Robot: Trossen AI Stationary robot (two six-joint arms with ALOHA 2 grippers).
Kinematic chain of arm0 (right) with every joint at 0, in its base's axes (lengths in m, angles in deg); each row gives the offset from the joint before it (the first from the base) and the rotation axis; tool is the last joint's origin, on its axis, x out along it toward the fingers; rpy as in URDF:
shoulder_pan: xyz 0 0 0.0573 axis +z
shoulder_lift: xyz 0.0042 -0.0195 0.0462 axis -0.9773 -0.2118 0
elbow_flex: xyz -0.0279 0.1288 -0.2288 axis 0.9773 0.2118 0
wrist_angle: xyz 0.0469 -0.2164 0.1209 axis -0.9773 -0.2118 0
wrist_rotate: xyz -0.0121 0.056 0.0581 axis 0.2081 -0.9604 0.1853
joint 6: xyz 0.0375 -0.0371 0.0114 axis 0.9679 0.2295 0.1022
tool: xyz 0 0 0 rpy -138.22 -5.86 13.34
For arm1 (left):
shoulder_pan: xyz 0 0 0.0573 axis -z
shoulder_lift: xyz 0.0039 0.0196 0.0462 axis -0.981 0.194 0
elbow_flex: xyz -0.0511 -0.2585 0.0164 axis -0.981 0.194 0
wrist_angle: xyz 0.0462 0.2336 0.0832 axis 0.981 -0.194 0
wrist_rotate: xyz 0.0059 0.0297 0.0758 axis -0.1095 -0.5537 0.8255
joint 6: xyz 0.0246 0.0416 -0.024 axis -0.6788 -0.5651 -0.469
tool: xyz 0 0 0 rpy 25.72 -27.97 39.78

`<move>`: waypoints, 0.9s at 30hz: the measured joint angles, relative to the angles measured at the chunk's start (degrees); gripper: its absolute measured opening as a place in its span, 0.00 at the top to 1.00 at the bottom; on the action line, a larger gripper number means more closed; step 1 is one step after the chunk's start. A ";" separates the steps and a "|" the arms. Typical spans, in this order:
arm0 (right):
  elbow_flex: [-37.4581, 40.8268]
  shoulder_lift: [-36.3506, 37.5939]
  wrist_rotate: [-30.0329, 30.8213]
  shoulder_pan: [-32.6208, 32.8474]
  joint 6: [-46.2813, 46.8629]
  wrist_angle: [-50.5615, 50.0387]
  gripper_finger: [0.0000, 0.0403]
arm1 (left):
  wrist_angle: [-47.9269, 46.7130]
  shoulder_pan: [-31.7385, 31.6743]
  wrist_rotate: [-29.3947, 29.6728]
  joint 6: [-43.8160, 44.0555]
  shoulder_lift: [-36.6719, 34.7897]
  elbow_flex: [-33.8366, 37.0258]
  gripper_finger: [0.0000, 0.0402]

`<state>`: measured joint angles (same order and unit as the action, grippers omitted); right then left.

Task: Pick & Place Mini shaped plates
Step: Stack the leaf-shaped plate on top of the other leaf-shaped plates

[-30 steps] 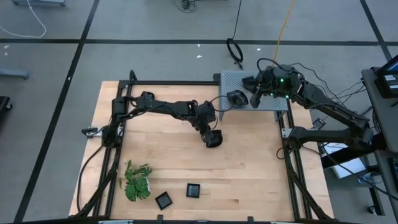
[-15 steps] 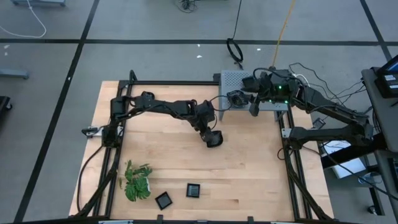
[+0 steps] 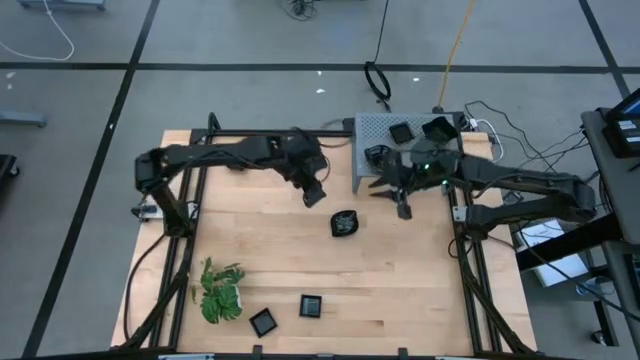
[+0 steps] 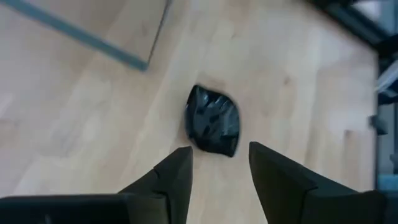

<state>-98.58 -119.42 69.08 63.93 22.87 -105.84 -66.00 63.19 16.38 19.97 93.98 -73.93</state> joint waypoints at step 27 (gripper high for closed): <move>8.66 -32.05 26.00 21.99 -7.32 24.11 0.57 | -10.67 3.61 -0.04 -0.88 -28.52 0.00 0.60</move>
<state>-89.92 -151.47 95.09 85.92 15.54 -81.73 -76.67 66.80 16.34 19.09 65.46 -73.93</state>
